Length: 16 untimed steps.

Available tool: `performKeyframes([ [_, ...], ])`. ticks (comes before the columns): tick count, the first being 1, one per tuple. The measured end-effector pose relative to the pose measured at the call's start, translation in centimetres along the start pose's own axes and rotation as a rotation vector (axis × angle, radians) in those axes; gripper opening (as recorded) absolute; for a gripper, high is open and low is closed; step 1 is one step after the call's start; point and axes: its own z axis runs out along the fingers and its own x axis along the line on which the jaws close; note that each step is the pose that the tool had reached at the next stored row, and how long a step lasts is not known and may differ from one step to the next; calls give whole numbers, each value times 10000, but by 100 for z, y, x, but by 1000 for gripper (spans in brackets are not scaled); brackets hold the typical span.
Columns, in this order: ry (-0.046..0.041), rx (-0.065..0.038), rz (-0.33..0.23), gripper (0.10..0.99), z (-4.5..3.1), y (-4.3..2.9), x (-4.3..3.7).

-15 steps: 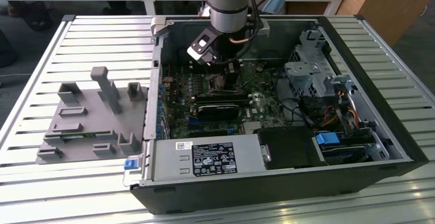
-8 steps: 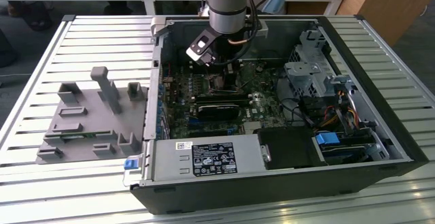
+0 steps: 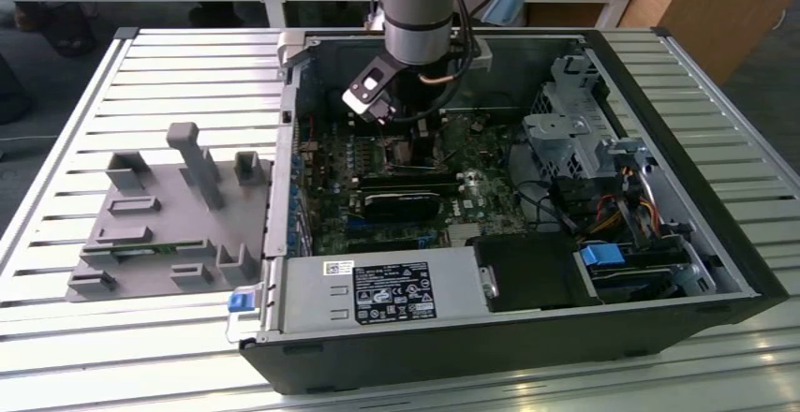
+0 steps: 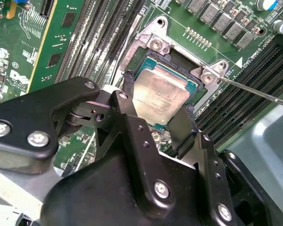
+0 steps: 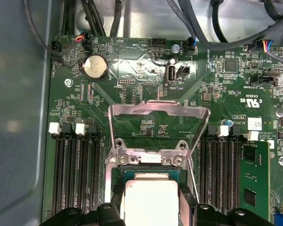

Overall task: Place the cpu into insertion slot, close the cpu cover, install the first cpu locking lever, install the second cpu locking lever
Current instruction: 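Place the cpu into insertion slot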

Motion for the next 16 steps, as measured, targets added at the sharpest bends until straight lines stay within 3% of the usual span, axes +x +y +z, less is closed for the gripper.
performKeyframes([
  [13,-1,0,2,549,10,0,0],
  [14,-1,0,2,612,10,0,0],
  [16,18,0,3,612,10,0,0],
])
